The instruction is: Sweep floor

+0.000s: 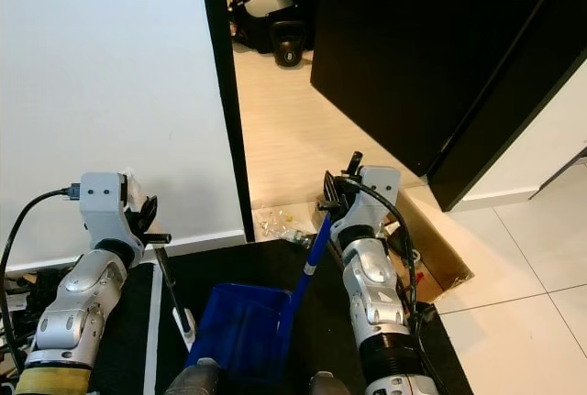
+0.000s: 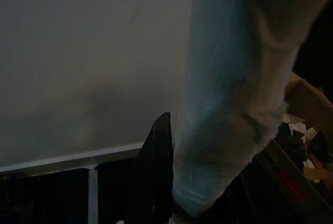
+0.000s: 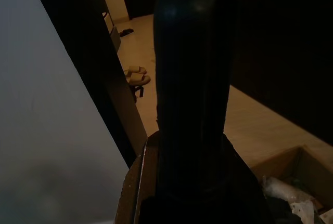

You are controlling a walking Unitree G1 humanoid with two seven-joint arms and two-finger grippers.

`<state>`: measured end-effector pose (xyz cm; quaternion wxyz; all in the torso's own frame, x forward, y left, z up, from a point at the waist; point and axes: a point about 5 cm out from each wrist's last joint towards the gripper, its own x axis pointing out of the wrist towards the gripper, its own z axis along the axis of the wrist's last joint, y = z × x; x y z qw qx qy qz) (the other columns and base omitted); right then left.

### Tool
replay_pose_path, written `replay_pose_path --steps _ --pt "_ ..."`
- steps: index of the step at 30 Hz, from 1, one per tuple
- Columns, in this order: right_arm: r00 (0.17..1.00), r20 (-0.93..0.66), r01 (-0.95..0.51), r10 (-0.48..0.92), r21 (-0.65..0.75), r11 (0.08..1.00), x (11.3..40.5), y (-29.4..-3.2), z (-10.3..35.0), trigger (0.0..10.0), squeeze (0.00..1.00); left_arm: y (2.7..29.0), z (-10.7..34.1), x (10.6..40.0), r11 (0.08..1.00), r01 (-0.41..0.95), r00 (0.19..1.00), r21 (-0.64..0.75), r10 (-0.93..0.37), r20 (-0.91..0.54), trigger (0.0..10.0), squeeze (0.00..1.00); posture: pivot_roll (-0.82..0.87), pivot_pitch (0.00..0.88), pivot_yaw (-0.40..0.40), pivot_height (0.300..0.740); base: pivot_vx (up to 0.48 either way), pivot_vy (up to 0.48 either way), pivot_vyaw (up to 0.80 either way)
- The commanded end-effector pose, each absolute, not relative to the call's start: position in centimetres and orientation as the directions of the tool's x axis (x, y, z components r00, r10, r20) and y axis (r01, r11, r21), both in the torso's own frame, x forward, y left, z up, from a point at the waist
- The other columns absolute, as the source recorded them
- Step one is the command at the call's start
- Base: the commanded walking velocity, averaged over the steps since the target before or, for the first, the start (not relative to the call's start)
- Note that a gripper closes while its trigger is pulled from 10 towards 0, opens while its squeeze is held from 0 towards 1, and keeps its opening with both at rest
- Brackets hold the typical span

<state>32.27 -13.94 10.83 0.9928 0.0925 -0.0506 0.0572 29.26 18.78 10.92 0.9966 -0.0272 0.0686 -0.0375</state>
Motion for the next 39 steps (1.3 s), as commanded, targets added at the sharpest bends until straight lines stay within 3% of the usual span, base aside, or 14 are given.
replay_pose_path --steps 1,13,23,26,39 --pt "0.99 0.088 -0.121 0.106 0.189 0.974 32.1 -13.7 10.2 10.0 0.0 18.7 11.0 29.2 0.995 0.078 0.99 -0.056 -0.085 -0.116 10.0 0.0 0.16 0.109 0.008 0.74 0.0 0.0 0.0" --pt "0.992 0.08 -0.112 0.098 0.198 0.974 31.4 -13.6 9.2 10.0 0.0 19.2 10.7 28.8 0.993 0.119 0.985 -0.021 -0.121 -0.124 10.0 0.0 0.15 0.084 0.025 0.74 0.0 0.0 0.0" --pt "0.991 0.118 -0.068 0.063 0.033 0.997 31.2 -15.1 9.5 10.0 0.0 19.8 10.0 28.5 0.996 0.081 0.986 -0.031 -0.085 -0.141 10.0 0.0 0.15 0.073 0.029 0.74 0.0 0.0 0.0" --pt "0.987 0.146 -0.059 0.074 -0.099 0.993 31.4 -15.7 9.9 10.0 0.0 19.6 9.6 28.5 0.995 0.092 0.984 -0.034 -0.096 -0.15 10.0 0.0 0.14 0.073 0.025 0.74 0.0 0.0 0.0" --pt "0.993 0.12 0.004 0.002 -0.05 0.999 31.5 -17.3 9.2 10.0 0.0 18.9 9.4 28.9 0.994 0.083 0.987 -0.065 -0.091 -0.134 10.0 0.0 0.15 0.074 0.019 0.74 0.0 0.0 0.0"
